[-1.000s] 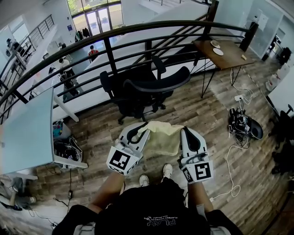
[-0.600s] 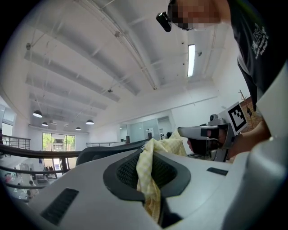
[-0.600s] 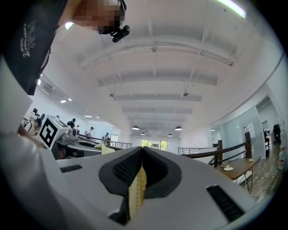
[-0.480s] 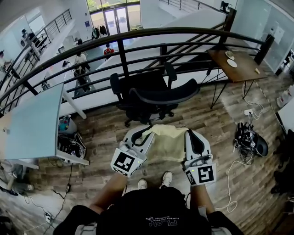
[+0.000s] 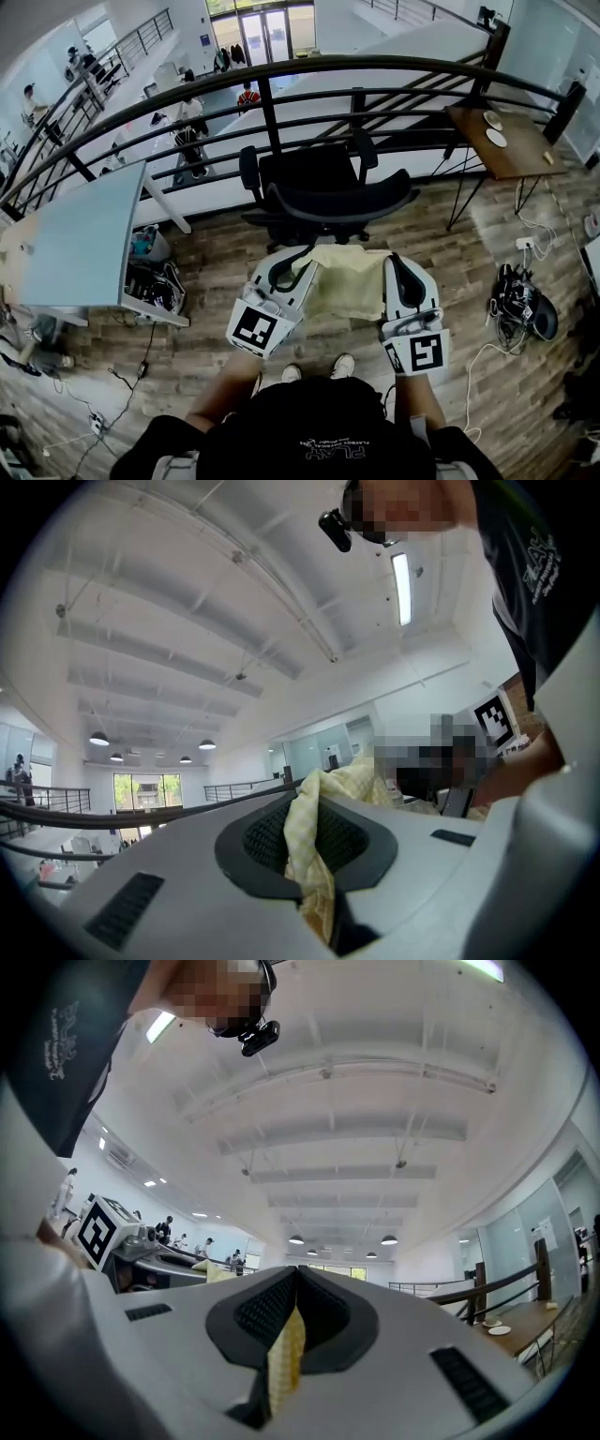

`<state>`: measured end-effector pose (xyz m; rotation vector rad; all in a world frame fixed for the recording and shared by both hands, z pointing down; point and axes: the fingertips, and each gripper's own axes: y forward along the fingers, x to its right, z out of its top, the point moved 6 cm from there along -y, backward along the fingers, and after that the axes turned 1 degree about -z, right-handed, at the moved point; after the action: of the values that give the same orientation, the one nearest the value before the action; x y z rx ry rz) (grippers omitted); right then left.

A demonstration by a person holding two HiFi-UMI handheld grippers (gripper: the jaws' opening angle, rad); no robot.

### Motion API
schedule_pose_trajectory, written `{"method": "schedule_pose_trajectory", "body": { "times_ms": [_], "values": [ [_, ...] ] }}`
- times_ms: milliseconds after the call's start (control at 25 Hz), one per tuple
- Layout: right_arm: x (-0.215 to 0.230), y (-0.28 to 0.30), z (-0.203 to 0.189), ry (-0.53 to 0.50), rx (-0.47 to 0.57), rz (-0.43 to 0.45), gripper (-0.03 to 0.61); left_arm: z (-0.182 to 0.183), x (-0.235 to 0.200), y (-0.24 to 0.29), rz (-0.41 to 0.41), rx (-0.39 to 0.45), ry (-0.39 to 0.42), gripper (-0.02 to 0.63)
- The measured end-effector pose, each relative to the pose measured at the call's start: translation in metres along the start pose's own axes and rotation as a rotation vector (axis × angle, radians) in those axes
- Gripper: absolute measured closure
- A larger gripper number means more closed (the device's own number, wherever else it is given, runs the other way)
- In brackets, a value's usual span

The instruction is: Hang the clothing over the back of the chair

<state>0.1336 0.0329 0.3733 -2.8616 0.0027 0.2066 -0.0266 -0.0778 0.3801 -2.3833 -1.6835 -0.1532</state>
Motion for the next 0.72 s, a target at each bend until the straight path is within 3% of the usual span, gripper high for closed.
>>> {"method": "schedule_pose_trajectory", "body": {
  "times_ms": [440,720],
  "values": [
    [0.032,0.035,0.016,-0.016,0.109,0.115,0.557,0.030,-0.008,0.023,0.140,0.018,0.052,0.574],
    [0.050,0.051,0.021,-0.028,0.146,0.164,0.557,0.037,-0.011,0.036,0.189,0.004,0.097,0.574]
  ]
}}
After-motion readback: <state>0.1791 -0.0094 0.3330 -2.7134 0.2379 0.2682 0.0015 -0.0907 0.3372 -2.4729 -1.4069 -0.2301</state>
